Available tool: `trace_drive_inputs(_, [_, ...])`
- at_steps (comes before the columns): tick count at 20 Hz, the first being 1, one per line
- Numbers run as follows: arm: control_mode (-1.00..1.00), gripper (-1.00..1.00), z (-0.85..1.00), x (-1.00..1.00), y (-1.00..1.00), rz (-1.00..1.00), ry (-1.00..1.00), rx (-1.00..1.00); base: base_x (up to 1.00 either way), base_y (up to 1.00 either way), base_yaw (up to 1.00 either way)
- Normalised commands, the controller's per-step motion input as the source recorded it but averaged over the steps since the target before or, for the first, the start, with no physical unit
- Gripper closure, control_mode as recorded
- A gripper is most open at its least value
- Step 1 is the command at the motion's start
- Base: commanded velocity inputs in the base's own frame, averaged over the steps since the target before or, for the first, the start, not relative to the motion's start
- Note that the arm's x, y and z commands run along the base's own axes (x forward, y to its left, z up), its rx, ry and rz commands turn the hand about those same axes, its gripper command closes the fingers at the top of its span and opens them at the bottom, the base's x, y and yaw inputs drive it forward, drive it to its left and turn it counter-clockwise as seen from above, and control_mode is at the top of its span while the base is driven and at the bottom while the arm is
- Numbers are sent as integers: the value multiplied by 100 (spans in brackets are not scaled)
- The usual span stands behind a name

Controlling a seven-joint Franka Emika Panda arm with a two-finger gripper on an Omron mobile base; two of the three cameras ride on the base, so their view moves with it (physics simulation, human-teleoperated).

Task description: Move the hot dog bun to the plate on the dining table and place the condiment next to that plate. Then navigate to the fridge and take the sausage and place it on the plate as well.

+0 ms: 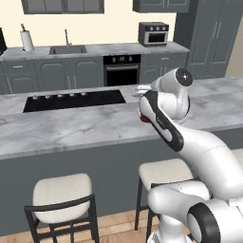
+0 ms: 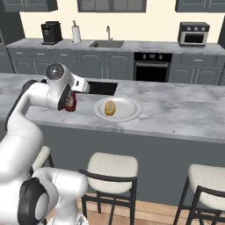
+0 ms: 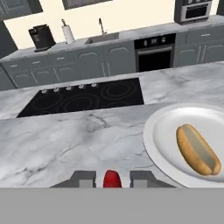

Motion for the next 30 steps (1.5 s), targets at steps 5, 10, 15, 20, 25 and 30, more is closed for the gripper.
trace_drive_inputs(5, [-100, 100, -31, 20, 2, 0, -17, -11, 0, 0, 0])
trace_drive_inputs(10, [-100, 100, -21, 23, 18, 0, -10, -4, 0, 0, 0])
trace_drive_inputs(15, [-100, 100, -17, 11, 1, 0, -15, -3, 0, 0, 0])
trace_drive_inputs(20, [-100, 100, -13, 22, 0, 0, -12, -3, 0, 0, 0])
trace_drive_inputs(25, [-100, 100, -5, 23, 0, 0, -2, 0, 0, 0, 0])
trace_drive_inputs(30, [-100, 100, -4, 21, 0, 0, 0, 0, 0, 0, 0])
